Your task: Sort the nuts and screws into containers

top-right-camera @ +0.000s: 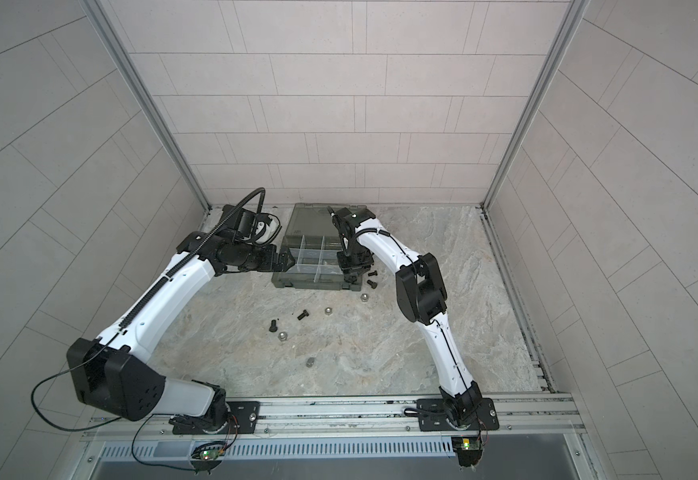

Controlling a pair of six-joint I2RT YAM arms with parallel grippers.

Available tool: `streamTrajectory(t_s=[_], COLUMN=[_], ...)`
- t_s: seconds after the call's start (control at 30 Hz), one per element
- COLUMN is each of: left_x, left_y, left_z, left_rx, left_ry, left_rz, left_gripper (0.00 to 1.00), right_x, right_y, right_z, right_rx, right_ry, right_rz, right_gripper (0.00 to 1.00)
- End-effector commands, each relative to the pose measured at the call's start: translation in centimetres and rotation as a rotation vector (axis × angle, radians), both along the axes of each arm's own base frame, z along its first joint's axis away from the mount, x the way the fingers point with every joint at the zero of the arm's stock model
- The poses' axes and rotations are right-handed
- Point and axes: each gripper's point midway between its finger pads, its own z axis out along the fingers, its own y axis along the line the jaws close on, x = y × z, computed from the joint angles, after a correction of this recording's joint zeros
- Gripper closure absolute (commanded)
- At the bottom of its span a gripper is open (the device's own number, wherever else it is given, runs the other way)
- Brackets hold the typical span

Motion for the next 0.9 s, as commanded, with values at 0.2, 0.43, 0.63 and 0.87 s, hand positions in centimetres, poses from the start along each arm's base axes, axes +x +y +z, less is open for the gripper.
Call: streamTrajectory(t_s=[0.2, 0.43, 0.63, 0.87], left_x=[0.5, 0.7, 0.6, -1.5], left_y=[0.9, 1.4, 1.0, 0.9], left_z=[0.2, -1.8, -3.1, -6.3], left_rx=[0.011, 0.037, 0.035, 0.073], left_ry=[-0.028, -0.016, 0.082, 0.188], left_rz=[0.026, 0.039, 0.047, 0.010], left_gripper=[0.00, 0.00, 0.00, 0.05], right_x=[0.7, 1.7, 0.9, -1.8], right_y=[-4.1, -6.9, -7.8, -7.9], right_z=[1.6, 2.4, 3.7, 4.1], right_rx=[-0.096, -0.111, -0.113, -0.065], right_ry=[-0.011, -0.015, -0.025, -0.008], right_rz=[-0.076, -0.137, -0.110, -0.103], right_gripper=[0.55, 0.58, 0.36, 0.01])
